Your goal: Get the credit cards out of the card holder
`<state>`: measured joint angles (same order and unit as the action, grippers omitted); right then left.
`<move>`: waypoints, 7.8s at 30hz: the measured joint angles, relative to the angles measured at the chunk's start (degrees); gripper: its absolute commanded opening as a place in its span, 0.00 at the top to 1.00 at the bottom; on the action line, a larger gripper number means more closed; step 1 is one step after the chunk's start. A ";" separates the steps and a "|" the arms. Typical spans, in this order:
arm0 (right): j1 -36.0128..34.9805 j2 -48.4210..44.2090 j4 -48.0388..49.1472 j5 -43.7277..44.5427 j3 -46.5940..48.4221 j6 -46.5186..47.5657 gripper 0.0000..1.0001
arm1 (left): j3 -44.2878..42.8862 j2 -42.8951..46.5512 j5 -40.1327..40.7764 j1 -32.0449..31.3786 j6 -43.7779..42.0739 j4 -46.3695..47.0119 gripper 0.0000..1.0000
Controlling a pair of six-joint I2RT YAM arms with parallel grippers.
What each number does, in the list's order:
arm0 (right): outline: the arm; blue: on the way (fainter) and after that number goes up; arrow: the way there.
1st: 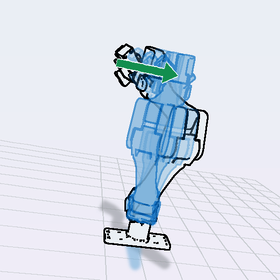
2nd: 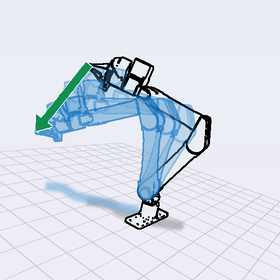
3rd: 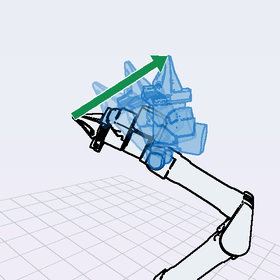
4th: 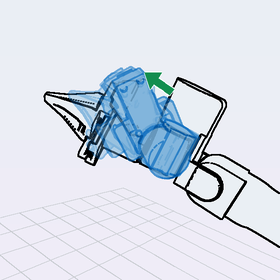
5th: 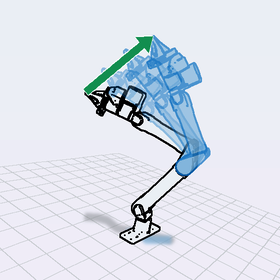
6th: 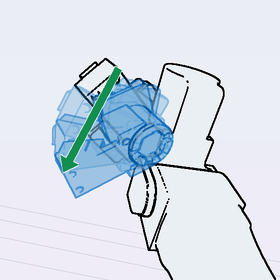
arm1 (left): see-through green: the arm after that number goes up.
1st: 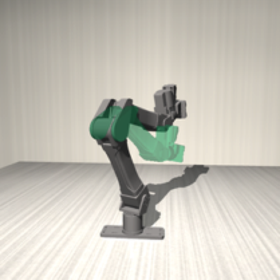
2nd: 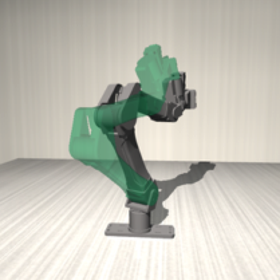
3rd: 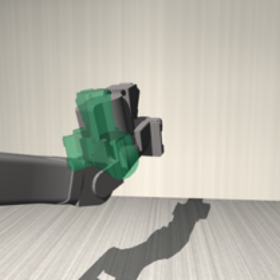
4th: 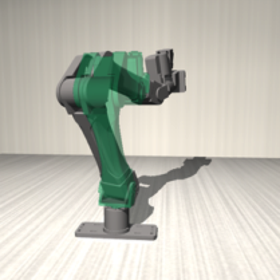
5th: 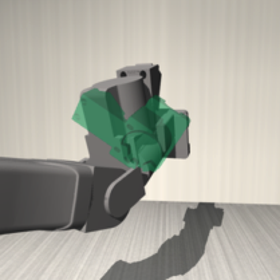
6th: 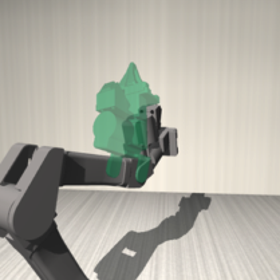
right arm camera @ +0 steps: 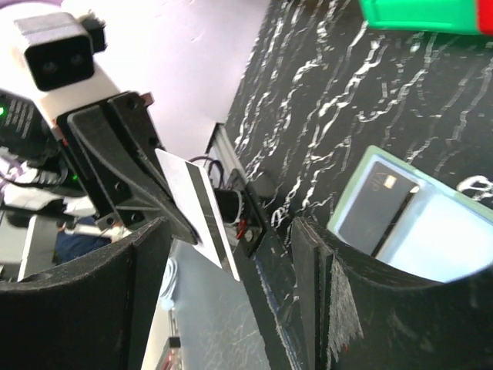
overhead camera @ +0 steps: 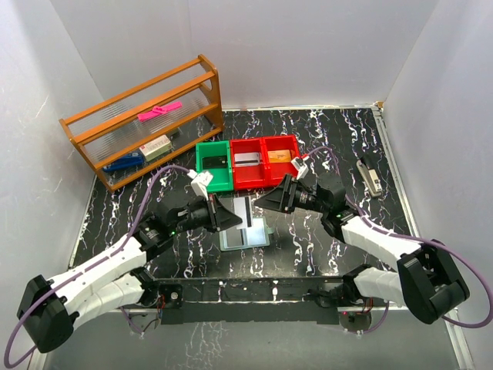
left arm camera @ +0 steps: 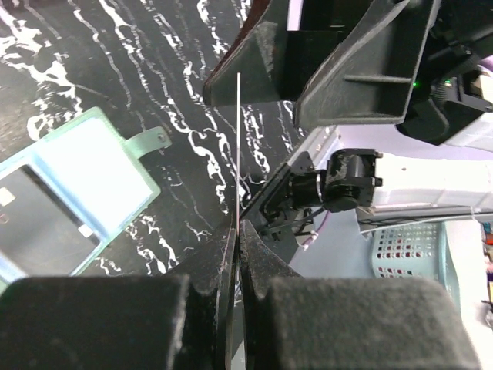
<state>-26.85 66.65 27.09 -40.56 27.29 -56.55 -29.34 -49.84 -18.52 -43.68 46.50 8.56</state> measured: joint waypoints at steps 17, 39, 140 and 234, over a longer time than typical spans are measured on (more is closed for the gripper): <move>-0.46 2.21 12.68 -11.17 -2.10 -5.05 0.64 | -2.19 -4.28 -9.66 0.94 -0.37 7.15 1.00; -1.29 5.57 22.99 -13.53 -2.80 -10.75 0.72 | 2.47 -6.56 -23.39 8.37 8.04 21.49 1.00; -10.54 54.25 -25.31 49.18 56.22 105.79 0.97 | -10.29 4.57 13.90 31.23 -30.53 -29.51 0.01; -9.07 47.10 -19.78 45.48 51.67 88.70 0.44 | -10.16 1.44 6.16 31.23 -32.00 -28.28 0.01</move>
<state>-35.92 113.75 7.31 4.93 78.96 32.14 -39.51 -48.40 -12.36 -12.45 14.50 -19.73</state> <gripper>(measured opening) 0.549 0.986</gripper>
